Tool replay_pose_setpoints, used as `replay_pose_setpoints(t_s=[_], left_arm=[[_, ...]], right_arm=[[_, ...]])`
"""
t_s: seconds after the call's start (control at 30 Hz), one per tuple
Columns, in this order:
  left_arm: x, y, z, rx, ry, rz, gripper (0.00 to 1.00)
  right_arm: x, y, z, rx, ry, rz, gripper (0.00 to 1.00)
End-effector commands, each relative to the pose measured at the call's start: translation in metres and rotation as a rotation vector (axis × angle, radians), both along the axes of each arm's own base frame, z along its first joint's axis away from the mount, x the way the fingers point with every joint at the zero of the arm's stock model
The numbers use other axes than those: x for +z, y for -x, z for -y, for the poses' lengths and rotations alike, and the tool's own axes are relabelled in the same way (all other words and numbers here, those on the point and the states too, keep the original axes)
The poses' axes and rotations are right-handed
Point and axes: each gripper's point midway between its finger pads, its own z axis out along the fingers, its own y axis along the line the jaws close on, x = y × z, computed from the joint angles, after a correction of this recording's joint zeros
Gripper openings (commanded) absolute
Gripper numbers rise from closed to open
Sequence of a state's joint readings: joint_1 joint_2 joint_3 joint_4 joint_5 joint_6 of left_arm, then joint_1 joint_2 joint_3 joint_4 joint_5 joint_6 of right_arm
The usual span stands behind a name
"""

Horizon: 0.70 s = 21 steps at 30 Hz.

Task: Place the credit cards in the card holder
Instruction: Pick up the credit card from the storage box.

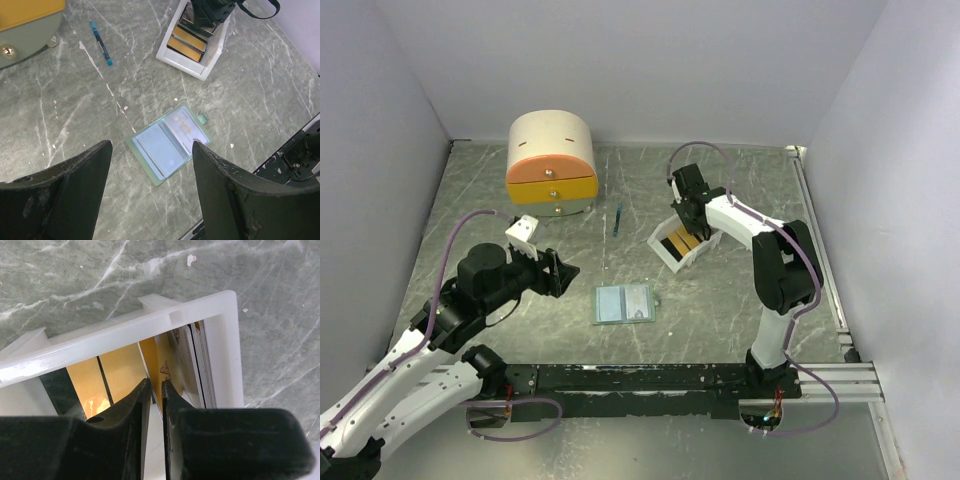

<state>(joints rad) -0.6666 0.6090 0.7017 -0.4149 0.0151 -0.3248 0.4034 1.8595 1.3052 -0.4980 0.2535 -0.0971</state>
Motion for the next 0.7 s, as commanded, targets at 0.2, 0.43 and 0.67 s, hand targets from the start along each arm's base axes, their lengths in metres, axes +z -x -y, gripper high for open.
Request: replay_pose_setpoints(t_s=[0.2,0.43,0.67], left_arm=[[0.003,-0.002,0.003,-0.016,0.019,0.013,0.76],[0.003,-0.001,0.004,-0.019,0.022,0.009,0.76],[0.003,-0.001,0.003,-0.015,0.026,0.009,0.76]], right_arm=[[-0.001,-0.006,0.001,-0.004,0.048,0.018,0.15],[0.015,-0.012,0.002,-0.036,0.068,0.097,0.07],[0.012,-0.012,0.006,-0.055,0.085,0.099,0.05]])
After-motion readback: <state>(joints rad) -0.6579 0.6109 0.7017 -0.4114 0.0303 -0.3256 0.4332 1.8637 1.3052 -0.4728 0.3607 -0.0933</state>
